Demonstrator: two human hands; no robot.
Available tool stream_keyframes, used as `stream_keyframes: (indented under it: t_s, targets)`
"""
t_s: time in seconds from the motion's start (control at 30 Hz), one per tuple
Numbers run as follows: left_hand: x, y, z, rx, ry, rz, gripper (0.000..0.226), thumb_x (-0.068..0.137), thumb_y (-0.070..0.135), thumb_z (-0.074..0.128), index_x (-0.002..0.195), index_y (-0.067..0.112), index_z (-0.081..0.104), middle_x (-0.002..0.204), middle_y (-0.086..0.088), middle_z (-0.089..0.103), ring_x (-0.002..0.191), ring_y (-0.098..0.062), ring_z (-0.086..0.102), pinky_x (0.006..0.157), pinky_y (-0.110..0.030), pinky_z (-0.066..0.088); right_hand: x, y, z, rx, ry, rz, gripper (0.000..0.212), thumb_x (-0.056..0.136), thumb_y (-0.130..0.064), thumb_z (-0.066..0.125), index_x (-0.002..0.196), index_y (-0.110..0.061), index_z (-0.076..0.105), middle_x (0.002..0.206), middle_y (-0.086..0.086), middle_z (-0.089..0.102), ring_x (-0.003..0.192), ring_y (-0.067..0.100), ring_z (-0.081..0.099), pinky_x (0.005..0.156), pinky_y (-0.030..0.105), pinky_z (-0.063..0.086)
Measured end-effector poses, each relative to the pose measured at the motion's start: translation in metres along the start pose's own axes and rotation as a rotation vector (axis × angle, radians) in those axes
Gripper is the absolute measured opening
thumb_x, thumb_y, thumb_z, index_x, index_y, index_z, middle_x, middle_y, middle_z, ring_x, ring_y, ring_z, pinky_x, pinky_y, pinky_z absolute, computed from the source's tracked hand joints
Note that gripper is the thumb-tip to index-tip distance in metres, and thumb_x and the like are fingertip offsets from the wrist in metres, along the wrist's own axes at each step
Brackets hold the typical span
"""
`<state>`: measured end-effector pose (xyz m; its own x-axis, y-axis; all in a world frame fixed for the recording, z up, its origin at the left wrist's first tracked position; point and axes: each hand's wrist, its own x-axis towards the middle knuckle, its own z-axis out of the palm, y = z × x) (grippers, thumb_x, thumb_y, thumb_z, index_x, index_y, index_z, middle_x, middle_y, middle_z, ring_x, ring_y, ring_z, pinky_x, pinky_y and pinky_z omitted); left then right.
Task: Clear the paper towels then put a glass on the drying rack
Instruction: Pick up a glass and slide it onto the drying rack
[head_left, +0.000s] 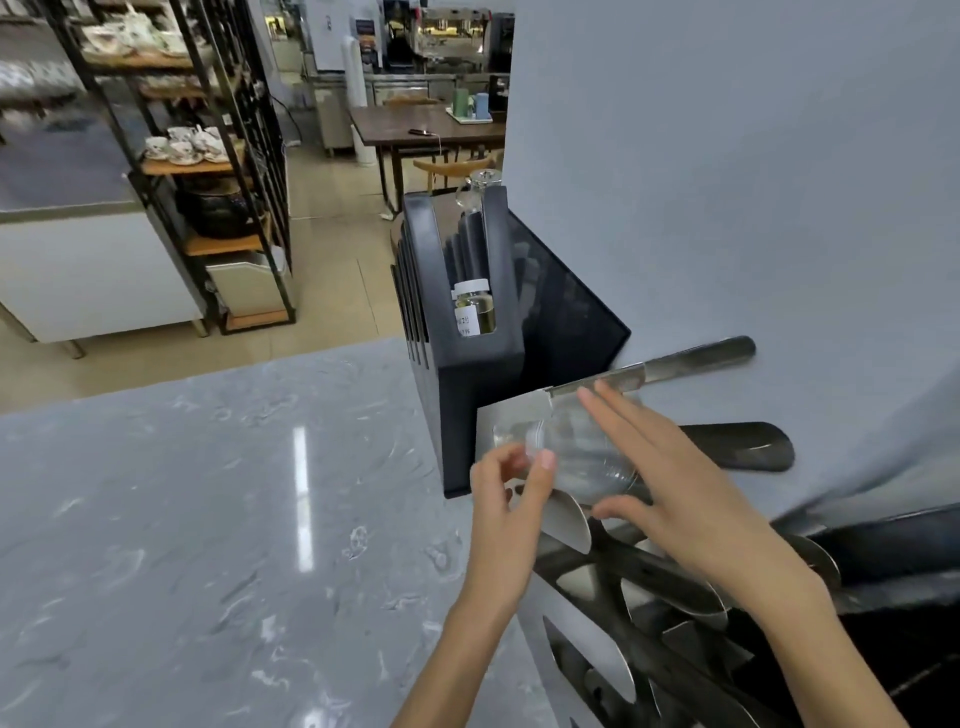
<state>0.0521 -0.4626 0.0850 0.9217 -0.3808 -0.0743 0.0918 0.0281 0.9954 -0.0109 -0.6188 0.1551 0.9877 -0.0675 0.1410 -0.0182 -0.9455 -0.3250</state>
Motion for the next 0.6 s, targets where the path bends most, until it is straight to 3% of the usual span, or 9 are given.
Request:
stream_keyframes:
  t_s: [0.13,0.27,0.47,0.6]
  targets:
    - [-0.01,-0.002,0.005,0.031,0.095,0.017,0.035,0.091,0.058,0.06,0.109,0.027,0.056,0.119,-0.003,0.059,0.114,-0.017,0.059,0.102,-0.031,0.048,0.0,0.003,0.003,-0.002,-0.016,-0.022,0.107,0.08,-0.035,0.078,0.155,-0.044,0.001,0.158,-0.032,-0.009,0.151,0.002,0.009,0.117,0.033,0.034]
    - [-0.013,0.007,0.006,-0.017,0.056,-0.027,0.026,0.099,0.047,0.057,0.106,0.022,0.055,0.116,-0.011,0.062,0.101,-0.012,0.063,0.08,-0.01,0.048,0.0,-0.001,0.002,-0.029,-0.019,0.001,0.107,0.082,-0.037,0.076,0.156,-0.043,-0.002,0.163,-0.025,-0.008,0.152,0.004,0.004,0.116,0.038,0.037]
    - [-0.017,0.011,0.004,-0.036,0.034,-0.072,0.027,0.1,0.045,0.057,0.109,0.02,0.054,0.123,-0.012,0.061,0.116,-0.024,0.062,0.092,-0.023,0.042,-0.022,-0.011,0.008,-0.07,0.022,0.048,0.101,0.088,-0.037,0.07,0.157,-0.037,-0.004,0.167,-0.008,0.0,0.154,0.015,-0.001,0.123,0.044,0.023]
    - [-0.024,0.015,-0.001,-0.042,-0.016,-0.083,0.026,0.101,0.045,0.053,0.115,0.023,0.054,0.124,-0.003,0.062,0.112,-0.014,0.062,0.09,-0.021,0.044,-0.034,-0.019,0.011,-0.204,-0.032,0.058,0.09,0.093,-0.04,0.063,0.158,-0.033,0.001,0.167,-0.006,0.004,0.154,0.017,-0.008,0.124,0.041,0.009]
